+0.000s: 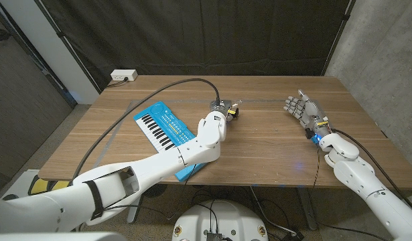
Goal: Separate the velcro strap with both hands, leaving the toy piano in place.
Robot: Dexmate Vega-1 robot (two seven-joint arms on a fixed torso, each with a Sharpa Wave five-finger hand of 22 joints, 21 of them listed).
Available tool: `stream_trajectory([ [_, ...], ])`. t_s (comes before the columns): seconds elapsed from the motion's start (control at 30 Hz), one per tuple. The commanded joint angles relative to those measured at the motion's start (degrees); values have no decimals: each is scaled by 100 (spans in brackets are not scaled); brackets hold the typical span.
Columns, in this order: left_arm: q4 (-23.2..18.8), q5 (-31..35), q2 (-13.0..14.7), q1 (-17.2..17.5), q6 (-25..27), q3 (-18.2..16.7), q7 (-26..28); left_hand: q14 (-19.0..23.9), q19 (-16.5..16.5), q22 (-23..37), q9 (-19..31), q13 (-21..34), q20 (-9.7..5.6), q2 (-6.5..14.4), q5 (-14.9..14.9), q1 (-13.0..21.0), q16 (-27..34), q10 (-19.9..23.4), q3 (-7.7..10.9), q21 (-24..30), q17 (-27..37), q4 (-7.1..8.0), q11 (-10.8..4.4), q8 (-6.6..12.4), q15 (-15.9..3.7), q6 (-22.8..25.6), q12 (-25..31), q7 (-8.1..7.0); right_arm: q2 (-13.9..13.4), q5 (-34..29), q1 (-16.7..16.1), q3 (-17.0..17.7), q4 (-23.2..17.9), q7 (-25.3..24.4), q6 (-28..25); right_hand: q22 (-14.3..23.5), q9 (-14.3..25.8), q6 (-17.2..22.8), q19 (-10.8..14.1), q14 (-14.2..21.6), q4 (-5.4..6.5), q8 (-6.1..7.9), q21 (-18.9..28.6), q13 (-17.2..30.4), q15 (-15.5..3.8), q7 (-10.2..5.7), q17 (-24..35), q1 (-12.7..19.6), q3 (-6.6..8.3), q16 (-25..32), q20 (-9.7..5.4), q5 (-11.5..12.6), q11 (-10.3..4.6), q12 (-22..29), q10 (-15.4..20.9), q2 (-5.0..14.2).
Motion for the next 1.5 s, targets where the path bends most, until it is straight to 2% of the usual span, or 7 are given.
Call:
stream_trajectory([
  [0.03, -422, -1024, 145, 454, -498, -816, 754, 38, 51, 13, 21, 29, -130, 9, 18, 7, -23, 319, 54, 40, 11, -12, -298, 17, -41, 11, -25, 65, -46, -97, -32, 21, -139, -113, 89, 25, 24, 43, 80, 53, 0, -14, -24, 15, 1, 2, 16, 54, -21, -7, -28, -21, 6, 9, 45, 29],
  [0.17, -478, -1861, 110, 788, -1121, -1392, 1191, 36, 49, 10, 36, 42, -136, 4, 18, 7, -41, 323, 67, 41, 11, -8, -301, 19, -52, 11, -24, 61, -136, -455, -150, 23, -419, -497, 189, 25, 24, 44, 79, 47, -2, -15, -25, 15, -9, 1, 16, 57, -21, -11, -27, -21, -2, 8, 47, 29],
  [0.23, -432, -2095, 95, 857, -1354, -1516, 1418, 35, 51, 9, 42, 47, -138, 3, 18, 7, -47, 318, 73, 43, 11, -5, -307, 19, -57, 10, -27, 53, -213, -710, -205, 7, -565, -716, 227, 25, 24, 52, 78, 39, -4, -12, -26, 15, -17, -14, 15, 62, -20, -15, -28, -21, -15, 12, 58, 31],
  [0.67, -214, -2317, 75, 803, -1887, -1547, 2535, 37, 48, 4, 79, 77, -152, -2, 17, 5, -85, 312, 105, 47, 15, 11, -322, 15, -76, -5, -33, 34, -300, -1891, -392, -132, -1240, -1906, 439, 25, 23, 154, 28, 10, -96, 21, -51, 17, -69, -126, -2, 262, 56, -31, -56, -10, -170, 27, 120, 102],
  [0.83, -40, -2814, 75, 879, -2556, -1787, 2707, 54, 40, 0, 97, 93, -176, -9, 22, 22, -93, 322, 128, 45, 22, 4, -312, 16, -92, -5, -31, 37, -334, -2419, -384, -228, -1410, -2345, 400, 24, 23, 262, 79, 52, -169, 50, -36, 17, -89, -174, -9, 446, 127, -20, -69, -10, -214, 66, 245, 165],
  [1.1, 391, -3685, -26, 771, -3526, -1998, 2473, 67, 26, -4, 120, 112, -208, -17, 24, 35, -105, 322, 152, 41, 30, 2, -333, 16, -102, -8, -33, 29, -372, -3408, -371, -369, -1696, -3127, 216, 21, 25, 420, 104, 91, -273, 91, -35, 16, -144, -328, -16, 756, 233, -18, -86, -16, -325, 78, 319, 227],
  [1.5, 1015, -4541, -322, 412, -4113, -1978, 1935, 42, 13, -7, 148, 134, -207, -22, 22, 35, -130, 333, 177, 39, 45, 12, -329, 15, -102, -10, -32, 36, -468, -4618, -332, -553, -1925, -3945, -52, 14, 35, 596, 142, 126, -369, 133, -36, 16, -196, -515, -23, 1204, 358, -23, -99, -19, -506, 84, 387, 231],
])
